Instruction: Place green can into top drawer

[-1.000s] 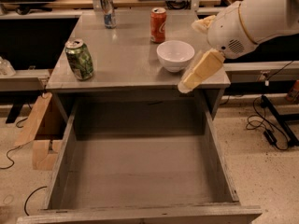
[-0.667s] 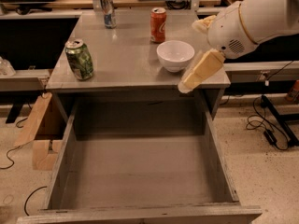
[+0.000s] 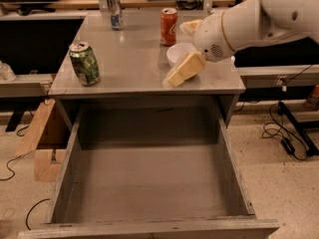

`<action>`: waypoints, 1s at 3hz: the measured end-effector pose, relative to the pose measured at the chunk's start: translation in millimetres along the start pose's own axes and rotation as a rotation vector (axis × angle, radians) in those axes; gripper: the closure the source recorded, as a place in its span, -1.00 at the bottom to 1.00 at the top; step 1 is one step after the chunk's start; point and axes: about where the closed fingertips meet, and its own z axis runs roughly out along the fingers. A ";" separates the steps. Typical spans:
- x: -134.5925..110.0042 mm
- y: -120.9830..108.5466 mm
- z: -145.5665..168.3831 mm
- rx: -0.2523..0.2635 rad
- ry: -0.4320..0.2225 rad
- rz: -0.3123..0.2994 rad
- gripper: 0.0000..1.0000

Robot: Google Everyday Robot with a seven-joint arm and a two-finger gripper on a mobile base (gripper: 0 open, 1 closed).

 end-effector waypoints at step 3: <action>-10.9 -37.4 115.2 0.076 -0.316 0.158 -1.00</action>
Offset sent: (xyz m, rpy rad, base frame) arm 0.0911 0.0675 -0.0638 0.4655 -0.0211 -0.1545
